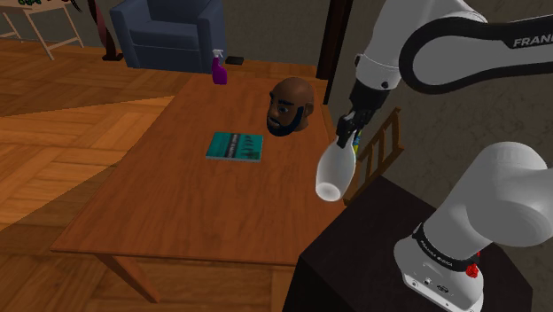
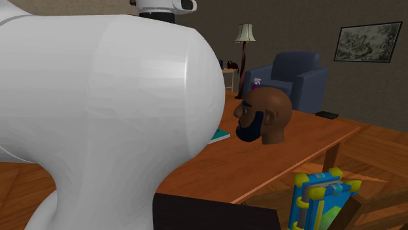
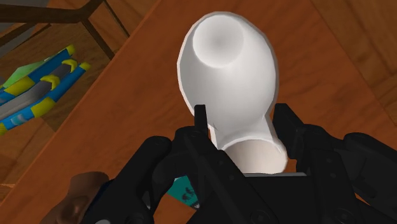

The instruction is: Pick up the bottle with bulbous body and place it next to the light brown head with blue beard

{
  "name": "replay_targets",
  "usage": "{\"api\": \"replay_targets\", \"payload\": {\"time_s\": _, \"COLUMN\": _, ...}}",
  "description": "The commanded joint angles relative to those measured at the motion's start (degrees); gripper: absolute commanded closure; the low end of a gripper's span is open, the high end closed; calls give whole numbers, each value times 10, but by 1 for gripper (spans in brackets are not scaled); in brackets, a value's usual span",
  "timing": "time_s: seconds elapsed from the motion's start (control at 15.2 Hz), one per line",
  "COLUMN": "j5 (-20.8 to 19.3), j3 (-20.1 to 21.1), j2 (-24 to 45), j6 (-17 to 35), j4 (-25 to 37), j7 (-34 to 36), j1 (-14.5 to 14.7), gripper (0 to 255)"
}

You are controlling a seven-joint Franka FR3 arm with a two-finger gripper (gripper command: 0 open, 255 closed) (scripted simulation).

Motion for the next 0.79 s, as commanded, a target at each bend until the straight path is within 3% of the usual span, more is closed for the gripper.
{"api": "replay_targets", "payload": {"time_s": 0.0, "j5": -1, "j3": -1, "j2": -3, "j6": -18, "j4": 15, "j7": -1, "j1": -1, "gripper": 255}}
{"api": "replay_targets", "payload": {"time_s": 0.73, "j5": -3, "j3": -3, "j2": -9, "j6": -106, "j4": 96, "j7": -2, "j1": -2, "gripper": 255}}
